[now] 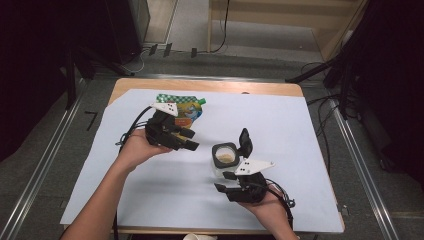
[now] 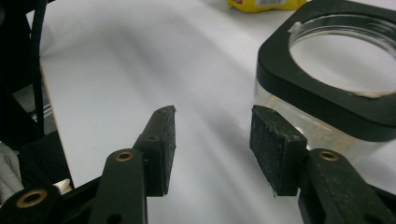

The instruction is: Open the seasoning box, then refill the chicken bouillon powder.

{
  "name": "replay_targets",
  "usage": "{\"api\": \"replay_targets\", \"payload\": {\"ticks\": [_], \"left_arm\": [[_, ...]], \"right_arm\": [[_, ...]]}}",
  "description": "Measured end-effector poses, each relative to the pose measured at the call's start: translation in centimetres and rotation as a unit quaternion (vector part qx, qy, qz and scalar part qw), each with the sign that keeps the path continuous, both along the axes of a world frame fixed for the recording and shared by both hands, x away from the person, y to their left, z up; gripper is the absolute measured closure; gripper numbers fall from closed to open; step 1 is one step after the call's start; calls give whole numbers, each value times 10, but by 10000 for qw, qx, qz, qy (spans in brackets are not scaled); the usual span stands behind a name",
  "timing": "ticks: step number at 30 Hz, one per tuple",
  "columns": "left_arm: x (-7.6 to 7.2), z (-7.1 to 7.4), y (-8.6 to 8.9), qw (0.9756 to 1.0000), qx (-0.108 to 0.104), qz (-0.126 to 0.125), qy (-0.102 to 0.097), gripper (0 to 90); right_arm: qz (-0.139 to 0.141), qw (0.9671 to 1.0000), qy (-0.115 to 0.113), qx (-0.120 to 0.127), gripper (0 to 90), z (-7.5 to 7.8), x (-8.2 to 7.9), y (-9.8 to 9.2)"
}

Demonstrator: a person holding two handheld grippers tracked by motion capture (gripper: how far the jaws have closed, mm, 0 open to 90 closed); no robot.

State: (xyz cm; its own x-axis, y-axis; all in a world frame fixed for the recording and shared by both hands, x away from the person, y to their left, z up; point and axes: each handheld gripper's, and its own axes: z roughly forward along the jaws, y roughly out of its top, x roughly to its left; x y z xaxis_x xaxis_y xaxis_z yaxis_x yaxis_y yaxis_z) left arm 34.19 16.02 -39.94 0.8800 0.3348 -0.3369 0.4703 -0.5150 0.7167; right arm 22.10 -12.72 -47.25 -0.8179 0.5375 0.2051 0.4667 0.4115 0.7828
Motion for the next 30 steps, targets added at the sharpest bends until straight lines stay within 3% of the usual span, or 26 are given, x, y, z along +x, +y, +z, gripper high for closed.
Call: {"api": "replay_targets", "payload": {"ticks": [13, 23, 30], "left_arm": [[1, 3, 32, 9992, 100, 374, -86, 437], [4, 0, 60, 9968, 224, 759, -76, 436], [10, -2, 73, 9954, 240, 923, -55, 433]], "right_arm": [[211, 9997, 34, 80, 509, -1, 2, 11], [428, 9991, 12, 77, 458, -2, 4, 20], [416, 9990, 155, 61, 454, -3, 5, 22]]}}
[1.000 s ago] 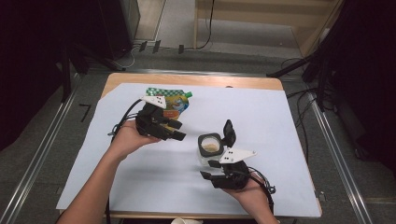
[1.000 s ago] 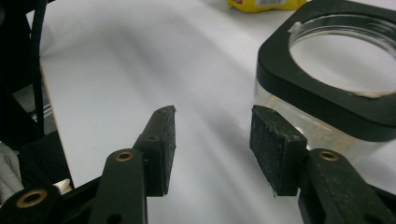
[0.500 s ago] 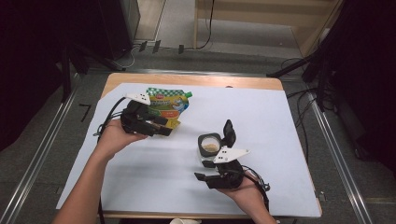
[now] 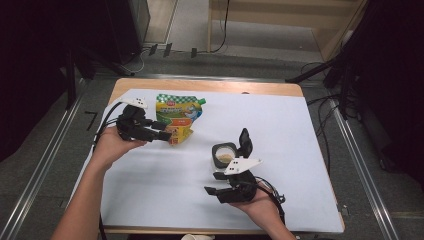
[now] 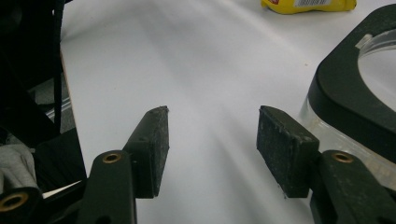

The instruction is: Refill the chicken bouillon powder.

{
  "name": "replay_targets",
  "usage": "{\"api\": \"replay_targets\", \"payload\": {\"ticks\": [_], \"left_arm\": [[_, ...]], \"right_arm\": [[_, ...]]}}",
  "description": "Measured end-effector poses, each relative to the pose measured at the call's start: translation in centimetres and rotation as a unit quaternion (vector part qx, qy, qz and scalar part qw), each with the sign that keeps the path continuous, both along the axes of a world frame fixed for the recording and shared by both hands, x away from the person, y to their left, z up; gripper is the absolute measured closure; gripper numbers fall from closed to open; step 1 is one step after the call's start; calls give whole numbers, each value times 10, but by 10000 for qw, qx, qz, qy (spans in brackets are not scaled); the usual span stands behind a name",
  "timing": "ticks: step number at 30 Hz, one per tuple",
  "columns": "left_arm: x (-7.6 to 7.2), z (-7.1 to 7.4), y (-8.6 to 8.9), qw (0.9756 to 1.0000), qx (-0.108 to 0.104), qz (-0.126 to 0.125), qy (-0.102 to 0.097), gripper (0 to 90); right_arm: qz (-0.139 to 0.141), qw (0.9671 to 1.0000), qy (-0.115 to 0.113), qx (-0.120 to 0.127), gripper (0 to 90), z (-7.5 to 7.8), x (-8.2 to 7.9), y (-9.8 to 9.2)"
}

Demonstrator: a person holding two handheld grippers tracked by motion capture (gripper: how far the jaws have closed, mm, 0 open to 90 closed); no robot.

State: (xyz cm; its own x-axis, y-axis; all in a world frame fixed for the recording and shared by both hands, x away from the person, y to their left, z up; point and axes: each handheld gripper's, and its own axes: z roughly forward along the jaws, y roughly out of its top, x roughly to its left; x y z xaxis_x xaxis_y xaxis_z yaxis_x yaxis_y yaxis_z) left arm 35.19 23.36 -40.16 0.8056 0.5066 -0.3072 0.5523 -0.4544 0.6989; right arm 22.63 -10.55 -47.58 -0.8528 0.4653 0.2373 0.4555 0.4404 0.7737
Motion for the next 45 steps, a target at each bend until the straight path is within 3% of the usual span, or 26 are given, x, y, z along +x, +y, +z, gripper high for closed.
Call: {"api": "replay_targets", "payload": {"ticks": [5, 7, 12, 16, 19, 20, 23, 30, 32, 34, 36, 39, 42, 45], "left_arm": [[3, 1, 13, 9999, -6, 161, -19, 435], [4, 2, 21, 9996, 148, 235, -71, 434], [11, 3, 33, 9991, 16, 432, -41, 441], [21, 3, 26, 9993, 32, 371, -47, 450], [29, 4, 22, 9990, 173, 416, -31, 459], [31, 4, 21, 9991, 123, 414, -38, 463], [36, 7, 15, 9993, -45, 359, -96, 485], [42, 7, -6, 9995, 170, 209, -137, 521], [43, 6, -11, 9993, 217, 247, -187, 554], [45, 5, -14, 9993, 154, 331, -95, 566], [46, 3, -15, 9991, 170, 386, -42, 612], [45, 3, -17, 9988, 164, 422, -165, 758], [43, 1, -19, 9989, 125, 397, -214, 795], [41, 2, -21, 9983, 225, 398, -368, 864]], "right_arm": [[26, 10000, -5, -44, 454, -1, 0, 2], [37, 10000, -15, -50, 454, -1, 0, 2], [63, 10000, -18, -47, 455, -3, -1, 4], [93, 9999, 16, -45, 467, -4, -1, 9], [94, 9999, 82, 14, 467, -3, 1, 12], [69, 9999, 100, 35, 467, -3, 0, 14], [91, 9999, 42, 16, 467, -4, 0, 21], [115, 9999, -89, 6, 467, -2, 6, 35], [99, 9999, -131, 54, 467, 1, 10, 44], [101, 9998, -152, 78, 467, 3, 11, 47], [98, 9997, -212, 90, 464, 5, 14, 54], [40, 9995, -302, 123, 465, 10, 19, 64], [20, 9993, -319, 174, 468, 10, 22, 67], [-19, 9993, -301, 241, 472, 8, 24, 70]]}}
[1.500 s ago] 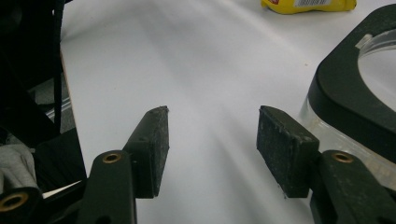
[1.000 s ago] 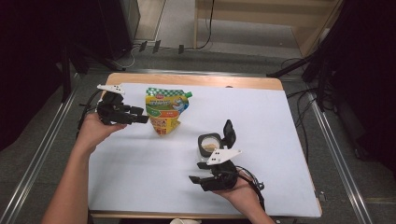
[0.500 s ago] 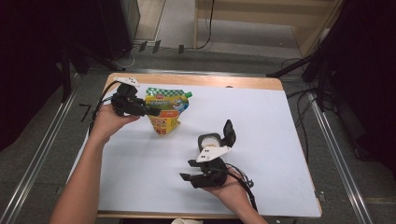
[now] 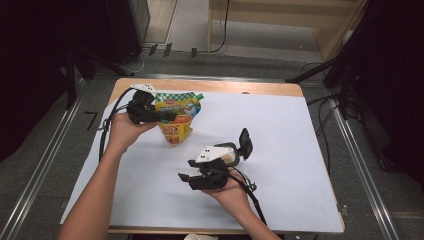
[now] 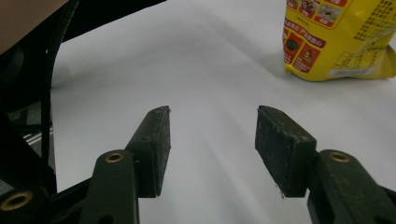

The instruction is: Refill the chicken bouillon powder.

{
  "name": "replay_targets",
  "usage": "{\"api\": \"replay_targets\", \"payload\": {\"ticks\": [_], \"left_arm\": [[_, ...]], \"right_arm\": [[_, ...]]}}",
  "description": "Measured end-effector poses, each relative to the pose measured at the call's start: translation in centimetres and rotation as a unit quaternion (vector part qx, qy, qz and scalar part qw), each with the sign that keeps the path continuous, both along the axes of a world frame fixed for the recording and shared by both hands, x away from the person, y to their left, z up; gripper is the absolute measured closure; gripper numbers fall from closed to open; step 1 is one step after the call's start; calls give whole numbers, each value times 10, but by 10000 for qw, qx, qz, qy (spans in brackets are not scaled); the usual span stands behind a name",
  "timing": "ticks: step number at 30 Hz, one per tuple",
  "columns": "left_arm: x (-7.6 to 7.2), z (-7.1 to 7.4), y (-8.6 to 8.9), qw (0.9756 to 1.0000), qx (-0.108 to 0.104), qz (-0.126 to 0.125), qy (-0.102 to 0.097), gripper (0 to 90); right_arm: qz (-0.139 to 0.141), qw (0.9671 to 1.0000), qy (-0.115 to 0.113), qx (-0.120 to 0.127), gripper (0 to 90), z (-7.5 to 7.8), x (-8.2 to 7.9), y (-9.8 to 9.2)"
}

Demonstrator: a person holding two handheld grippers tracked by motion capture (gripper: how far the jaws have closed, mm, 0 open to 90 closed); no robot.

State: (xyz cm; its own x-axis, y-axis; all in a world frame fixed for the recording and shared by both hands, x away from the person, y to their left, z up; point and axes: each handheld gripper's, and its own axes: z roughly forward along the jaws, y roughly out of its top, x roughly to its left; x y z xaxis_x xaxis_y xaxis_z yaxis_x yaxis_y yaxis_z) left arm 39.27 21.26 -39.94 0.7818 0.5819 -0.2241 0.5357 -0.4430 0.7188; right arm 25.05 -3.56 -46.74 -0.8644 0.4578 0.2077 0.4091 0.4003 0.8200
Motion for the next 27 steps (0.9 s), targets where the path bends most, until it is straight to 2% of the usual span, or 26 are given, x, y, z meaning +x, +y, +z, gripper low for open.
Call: {"api": "replay_targets", "payload": {"ticks": [3, 4, 9, 12, 16, 22, 24, 27], "left_arm": [[-4, 2, -3, 9993, 232, 6, -285, 896], [-5, 4, -6, 9990, 332, 0, -296, 900], [-6, 8, -11, 9990, 385, 146, -182, 900], [-7, 11, -11, 9995, 276, 118, -119, 900], [-12, 20, -11, 10000, 59, 58, -28, 900], [-29, 38, -11, 9999, -70, -143, -42, 900], [-39, 46, -9, 9996, -144, -238, -1, 900], [-45, 50, -7, 9994, -191, -288, 53, 900]], "right_arm": [[30, 10000, 44, -24, 460, -4, -1, 1], [33, 9999, 96, 17, 462, -7, -2, 1], [56, 10000, 25, -11, 475, -10, -4, 0], [17, 10000, -45, 2, 482, -11, -5, -2], [-44, 10000, 23, 21, 495, -14, -4, -1], [-46, 9999, 49, -107, 517, -22, -5, 3], [-45, 9999, 51, -154, 523, -23, -5, 4], [-46, 9998, 43, -173, 526, -24, -5, 5]]}}
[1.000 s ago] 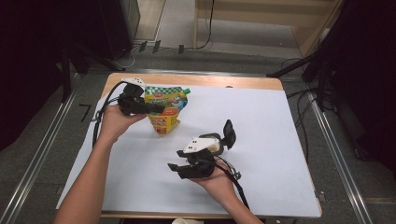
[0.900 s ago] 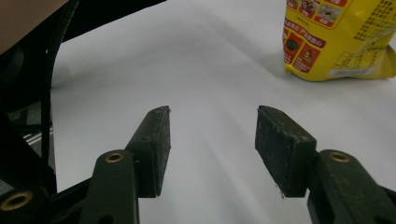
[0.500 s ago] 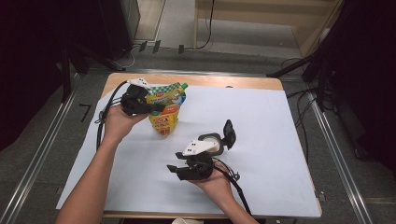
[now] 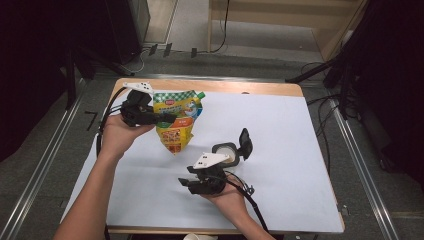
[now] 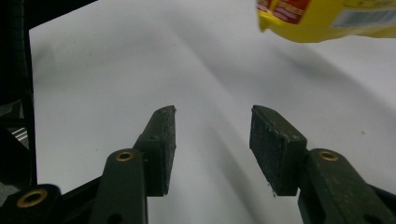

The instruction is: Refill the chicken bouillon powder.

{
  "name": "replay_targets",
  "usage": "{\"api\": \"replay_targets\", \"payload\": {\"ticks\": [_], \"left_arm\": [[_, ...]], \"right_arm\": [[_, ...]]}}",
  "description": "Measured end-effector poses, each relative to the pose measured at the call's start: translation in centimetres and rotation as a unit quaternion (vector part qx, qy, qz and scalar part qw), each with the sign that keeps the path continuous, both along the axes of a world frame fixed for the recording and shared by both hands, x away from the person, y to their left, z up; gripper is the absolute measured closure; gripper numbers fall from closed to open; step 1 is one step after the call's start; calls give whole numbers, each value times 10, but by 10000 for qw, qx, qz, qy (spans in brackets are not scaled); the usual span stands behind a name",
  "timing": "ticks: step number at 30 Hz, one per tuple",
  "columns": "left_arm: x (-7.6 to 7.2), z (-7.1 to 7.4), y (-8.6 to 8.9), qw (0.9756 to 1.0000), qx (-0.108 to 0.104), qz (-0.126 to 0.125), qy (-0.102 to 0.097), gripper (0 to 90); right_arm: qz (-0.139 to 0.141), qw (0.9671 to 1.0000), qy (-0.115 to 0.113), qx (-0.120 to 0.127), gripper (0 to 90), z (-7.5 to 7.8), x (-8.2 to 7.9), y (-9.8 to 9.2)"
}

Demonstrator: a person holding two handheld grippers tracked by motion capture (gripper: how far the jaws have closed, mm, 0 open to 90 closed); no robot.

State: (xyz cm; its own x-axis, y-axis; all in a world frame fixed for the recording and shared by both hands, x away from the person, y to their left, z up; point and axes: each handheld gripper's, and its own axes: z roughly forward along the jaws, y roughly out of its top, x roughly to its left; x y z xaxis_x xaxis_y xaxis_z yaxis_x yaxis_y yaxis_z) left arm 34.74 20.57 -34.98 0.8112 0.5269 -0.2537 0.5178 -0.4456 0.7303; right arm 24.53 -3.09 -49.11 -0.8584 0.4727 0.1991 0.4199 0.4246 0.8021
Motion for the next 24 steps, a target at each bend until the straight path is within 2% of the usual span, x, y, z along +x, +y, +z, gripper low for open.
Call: {"api": "replay_targets", "payload": {"ticks": [3, 5, 9, 14, 17, 18, 21, 24], "left_arm": [[-9, 5, 2, 9999, -5, -63, 101, 900], [-13, 7, 2, 9998, -15, -67, 179, 900], [-22, 11, 0, 9994, -69, -218, 243, 900], [-29, 14, -3, 9983, -190, -392, 394, 900], [-34, 14, -6, 9973, -270, -521, 434, 900], [-35, 14, -7, 9971, -277, -531, 474, 900], [-40, 14, -11, 9959, -251, -661, 569, 900], [-45, 16, -14, 9950, -264, -749, 599, 900]], "right_arm": [[-39, 10000, -77, 0, 514, -1, 1, 0], [-95, 9999, -25, 48, 515, -1, 2, 0], [-168, 9999, -8, 18, 524, -3, 4, 3], [-342, 9994, 41, 95, 551, -7, 6, 6], [-426, 9988, 157, 160, 566, -9, 8, 7], [-477, 9988, 20, 135, 587, -10, 7, 8], [-588, 9982, -99, 100, 620, -9, 7, 9], [-704, 9974, -104, 85, 699, -11, 8, 9]]}}
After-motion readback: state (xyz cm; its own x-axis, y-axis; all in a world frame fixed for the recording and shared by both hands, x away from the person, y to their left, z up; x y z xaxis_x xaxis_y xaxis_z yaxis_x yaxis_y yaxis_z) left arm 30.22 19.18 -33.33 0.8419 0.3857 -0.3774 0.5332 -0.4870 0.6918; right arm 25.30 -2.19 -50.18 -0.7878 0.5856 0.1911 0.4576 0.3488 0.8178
